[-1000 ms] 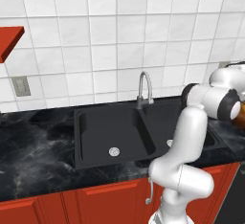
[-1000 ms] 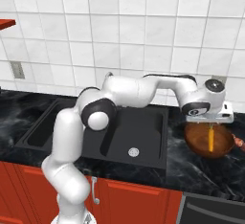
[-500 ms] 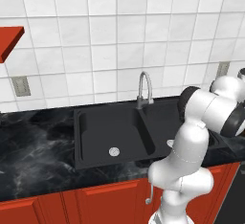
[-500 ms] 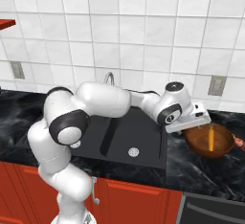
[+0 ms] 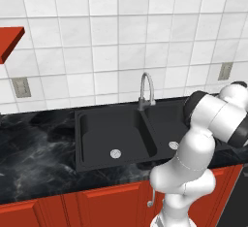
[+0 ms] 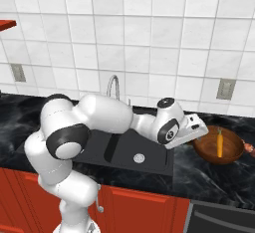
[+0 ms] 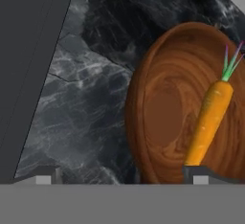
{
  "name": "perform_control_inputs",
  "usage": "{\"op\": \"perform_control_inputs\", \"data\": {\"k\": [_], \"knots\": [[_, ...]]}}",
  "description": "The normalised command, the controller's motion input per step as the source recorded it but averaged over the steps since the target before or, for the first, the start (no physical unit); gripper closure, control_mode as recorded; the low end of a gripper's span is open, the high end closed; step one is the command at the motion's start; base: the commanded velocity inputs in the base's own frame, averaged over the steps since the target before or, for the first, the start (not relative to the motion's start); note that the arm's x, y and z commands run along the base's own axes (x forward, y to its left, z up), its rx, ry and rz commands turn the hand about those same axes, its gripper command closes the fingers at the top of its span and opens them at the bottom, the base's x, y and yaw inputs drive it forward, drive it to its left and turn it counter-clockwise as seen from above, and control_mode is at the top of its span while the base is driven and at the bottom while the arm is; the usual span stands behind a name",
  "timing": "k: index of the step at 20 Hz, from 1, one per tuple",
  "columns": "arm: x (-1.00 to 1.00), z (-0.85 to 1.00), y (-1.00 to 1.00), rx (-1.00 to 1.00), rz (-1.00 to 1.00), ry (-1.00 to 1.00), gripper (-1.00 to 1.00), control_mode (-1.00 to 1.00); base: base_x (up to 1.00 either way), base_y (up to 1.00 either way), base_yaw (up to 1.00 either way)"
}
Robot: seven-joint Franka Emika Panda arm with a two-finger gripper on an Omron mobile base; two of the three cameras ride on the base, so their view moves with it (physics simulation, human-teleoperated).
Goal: Pick the carrot from the sink and place it in the bowl. Then pick the bowl and place it in the microwave. Then close the microwave door and press the start button.
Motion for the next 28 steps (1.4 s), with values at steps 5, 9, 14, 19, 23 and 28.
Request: {"op": "perform_control_inputs", "data": {"k": [5, 9, 14, 19, 23, 28], "knots": [[0.12, -0.08, -0.27, 0.0, 0.06, 0.01, -1.0, -1.0, 0.0, 0.0, 0.0], [0.04, -0.13, -0.33, 0.0, 0.06, 0.0, -1.0, -1.0, 0.0, 0.0, 0.0], [0.0, -0.22, -0.21, 0.0, 0.05, 0.0, -1.0, -1.0, 0.0, 0.0, 0.0], [0.0, -0.39, -0.03, 0.0, 0.05, 0.04, 1.0, -1.0, 0.0, 0.0, 0.0], [-0.08, -0.1, -0.02, 0.0, 0.01, 0.0, 1.0, -1.0, 0.0, 0.0, 0.0], [-0.01, 0.0, 0.01, 0.0, 0.0, 0.01, 1.0, -1.0, 0.0, 0.0, 0.0]]}}
